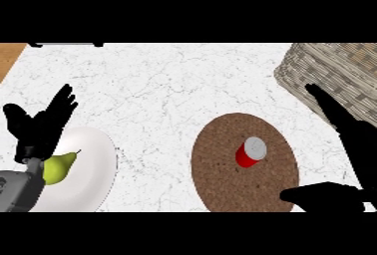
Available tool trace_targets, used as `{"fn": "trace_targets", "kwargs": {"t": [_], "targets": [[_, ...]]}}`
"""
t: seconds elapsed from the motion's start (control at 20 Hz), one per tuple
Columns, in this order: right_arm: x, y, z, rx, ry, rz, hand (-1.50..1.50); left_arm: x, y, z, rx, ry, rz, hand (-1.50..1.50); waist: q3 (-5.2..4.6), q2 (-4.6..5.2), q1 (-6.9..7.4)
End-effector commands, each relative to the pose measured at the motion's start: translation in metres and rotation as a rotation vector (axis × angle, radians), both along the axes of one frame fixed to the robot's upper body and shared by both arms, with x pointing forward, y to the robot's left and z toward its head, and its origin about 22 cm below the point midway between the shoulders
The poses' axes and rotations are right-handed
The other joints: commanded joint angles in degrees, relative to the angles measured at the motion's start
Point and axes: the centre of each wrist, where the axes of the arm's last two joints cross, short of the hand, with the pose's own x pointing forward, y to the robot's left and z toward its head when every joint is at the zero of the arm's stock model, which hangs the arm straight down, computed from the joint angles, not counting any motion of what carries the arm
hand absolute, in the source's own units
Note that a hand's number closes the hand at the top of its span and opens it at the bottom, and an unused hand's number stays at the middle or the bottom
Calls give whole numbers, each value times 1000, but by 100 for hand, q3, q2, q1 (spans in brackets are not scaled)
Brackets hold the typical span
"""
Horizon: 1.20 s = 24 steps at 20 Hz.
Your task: Pick the can from the placemat and place it in the basket
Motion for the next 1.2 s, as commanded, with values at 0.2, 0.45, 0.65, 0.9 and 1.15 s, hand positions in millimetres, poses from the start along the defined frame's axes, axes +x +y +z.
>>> {"fn": "trace_targets", "kwargs": {"t": [0.2, 0.45, 0.65, 0.9, 1.15], "targets": [[25, 32, -61, 146, -64, -67, -150, 3, -1, 5, 3, -3, -9, 0, 0, 18, 81], [35, 28, -84, 62, 69, -85, -150, -7, -8, -17, -3, -9, -9, 0, -3, 9, 57], [47, 26, -95, 45, 120, -68, -150, 0, -2, 11, -1, 3, -12, 0, -1, 5, 64], [48, 34, -127, -6, 168, -69, -150, 2, 3, -11, 7, 7, -4, 0, -2, 12, 44], [22, 28, -108, 14, 144, -68, -150, -7, -4, 3, 10, 14, -8, 0, -2, 2, 38]]}}
